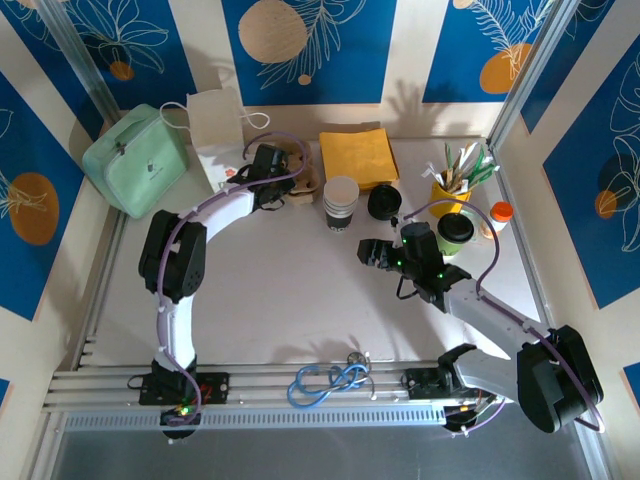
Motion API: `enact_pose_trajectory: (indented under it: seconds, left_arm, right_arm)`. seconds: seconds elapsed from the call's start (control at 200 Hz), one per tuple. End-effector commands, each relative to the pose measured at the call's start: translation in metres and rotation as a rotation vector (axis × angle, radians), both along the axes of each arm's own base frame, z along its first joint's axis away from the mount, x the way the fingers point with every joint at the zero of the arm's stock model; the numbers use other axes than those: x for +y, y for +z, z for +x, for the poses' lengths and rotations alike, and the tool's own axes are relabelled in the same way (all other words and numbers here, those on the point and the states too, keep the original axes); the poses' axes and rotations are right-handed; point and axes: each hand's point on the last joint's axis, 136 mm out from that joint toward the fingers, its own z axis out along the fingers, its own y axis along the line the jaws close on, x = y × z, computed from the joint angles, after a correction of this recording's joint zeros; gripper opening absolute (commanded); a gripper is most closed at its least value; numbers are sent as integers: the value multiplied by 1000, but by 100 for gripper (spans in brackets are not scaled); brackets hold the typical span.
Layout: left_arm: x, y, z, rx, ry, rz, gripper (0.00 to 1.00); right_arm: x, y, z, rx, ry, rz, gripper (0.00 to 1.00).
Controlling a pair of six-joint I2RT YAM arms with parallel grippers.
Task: Pack the takeout coffee
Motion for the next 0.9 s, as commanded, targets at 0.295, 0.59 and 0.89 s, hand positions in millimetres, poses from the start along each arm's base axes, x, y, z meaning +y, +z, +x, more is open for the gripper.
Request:
enact_pose_trajectory:
  seconds: [0.295,0.59,0.89]
  left_arm:
    - [-2,-4,9,3,-3,-33,22]
    - [1,18,6,-34,-8,-23,15]
    - [-1,56,3,-100,-23,-63,15]
  right_arm:
    - [1,10,7,-8,-9,11,82]
    - [3,10,8,-4,-4,15,82]
    - [3,9,8,-3,-4,14,82]
